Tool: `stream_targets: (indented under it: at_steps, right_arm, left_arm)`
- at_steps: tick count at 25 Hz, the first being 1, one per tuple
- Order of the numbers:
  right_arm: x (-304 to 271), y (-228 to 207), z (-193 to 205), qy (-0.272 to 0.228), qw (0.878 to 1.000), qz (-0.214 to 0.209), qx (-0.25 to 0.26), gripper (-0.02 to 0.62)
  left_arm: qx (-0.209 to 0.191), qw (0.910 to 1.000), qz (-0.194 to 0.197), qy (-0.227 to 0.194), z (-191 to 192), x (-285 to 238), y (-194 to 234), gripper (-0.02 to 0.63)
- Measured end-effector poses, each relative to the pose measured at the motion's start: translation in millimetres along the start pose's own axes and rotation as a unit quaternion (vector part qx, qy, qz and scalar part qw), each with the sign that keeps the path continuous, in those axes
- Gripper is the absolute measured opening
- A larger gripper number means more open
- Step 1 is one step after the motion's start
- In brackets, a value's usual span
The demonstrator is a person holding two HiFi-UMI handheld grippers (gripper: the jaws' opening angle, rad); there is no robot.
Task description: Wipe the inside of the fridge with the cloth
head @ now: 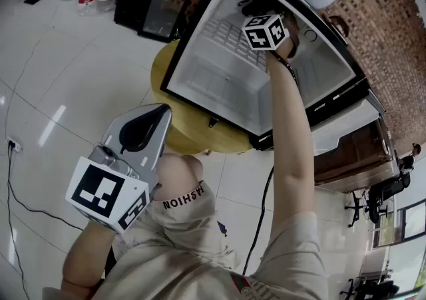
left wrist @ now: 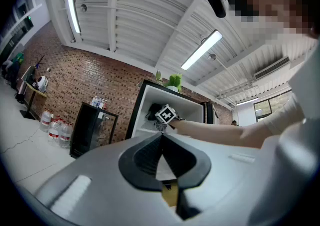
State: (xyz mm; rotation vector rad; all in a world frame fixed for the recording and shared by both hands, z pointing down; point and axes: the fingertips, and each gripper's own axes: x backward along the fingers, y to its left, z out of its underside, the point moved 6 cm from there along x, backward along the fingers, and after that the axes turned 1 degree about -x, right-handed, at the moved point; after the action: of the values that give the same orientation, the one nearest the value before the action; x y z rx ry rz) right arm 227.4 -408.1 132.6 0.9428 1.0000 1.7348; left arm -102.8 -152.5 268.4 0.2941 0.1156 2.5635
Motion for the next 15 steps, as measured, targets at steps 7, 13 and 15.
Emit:
stream_targets:
  at_steps: [7,13,15]
  right_arm:
    - [19.3,-41.5,84.2,0.132,0.99,0.055,0.022,0.08]
    - [18.0,-40.7,96.6,0.233,0.968,0.037,0.09,0.08]
    - [21.5,-36.5,96.3,0.243,0.965,0.016,0.096,0.081]
  left_arm:
    - [0.013,0.9997,0.017,0.011,-0.8,-3.4,-6.9,0.0]
    - [0.013,0.9991,0.041,0.002,-9.3,-10.4,-21.7,0.0]
    - [0.011,0.9989,0.045,-0.008,-16.2,-13.3,-24.8,0.0]
